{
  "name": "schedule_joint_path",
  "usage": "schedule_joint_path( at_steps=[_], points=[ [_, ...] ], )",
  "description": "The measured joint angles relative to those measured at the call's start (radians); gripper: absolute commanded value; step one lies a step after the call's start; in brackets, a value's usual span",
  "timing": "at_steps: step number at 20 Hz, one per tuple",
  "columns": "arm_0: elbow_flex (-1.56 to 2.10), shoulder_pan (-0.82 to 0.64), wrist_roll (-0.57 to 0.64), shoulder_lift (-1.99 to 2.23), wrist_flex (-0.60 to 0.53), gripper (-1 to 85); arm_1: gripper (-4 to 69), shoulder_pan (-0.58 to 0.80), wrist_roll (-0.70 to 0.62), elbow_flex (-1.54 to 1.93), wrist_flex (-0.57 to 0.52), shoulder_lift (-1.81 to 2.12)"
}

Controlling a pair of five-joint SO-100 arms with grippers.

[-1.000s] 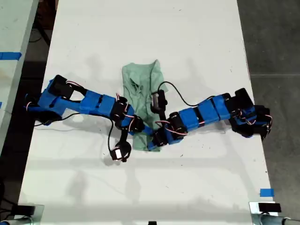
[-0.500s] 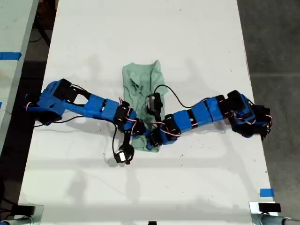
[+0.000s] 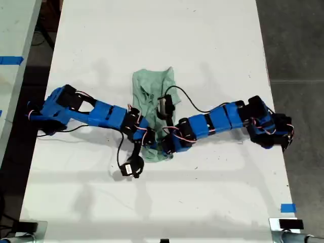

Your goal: Fold t shirt

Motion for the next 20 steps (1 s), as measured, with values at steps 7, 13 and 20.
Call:
schedule_joint_path(
  at_steps=[7,13,20],
  points=[
    [0.005,-0.175,0.192,0.296,0.081,-0.1,1.3,0.253,-0.353,0.037,-0.060,0.204],
    [0.055,-0.535,0.330,0.270,0.137,-0.1,1.4,0.558,-0.566,0.060,-0.215,0.144],
    [0.015,-0.706,0.284,-0.087,0.272,27.6,53.4,0.698,-0.673,0.060,-0.225,-0.003]
  ],
)
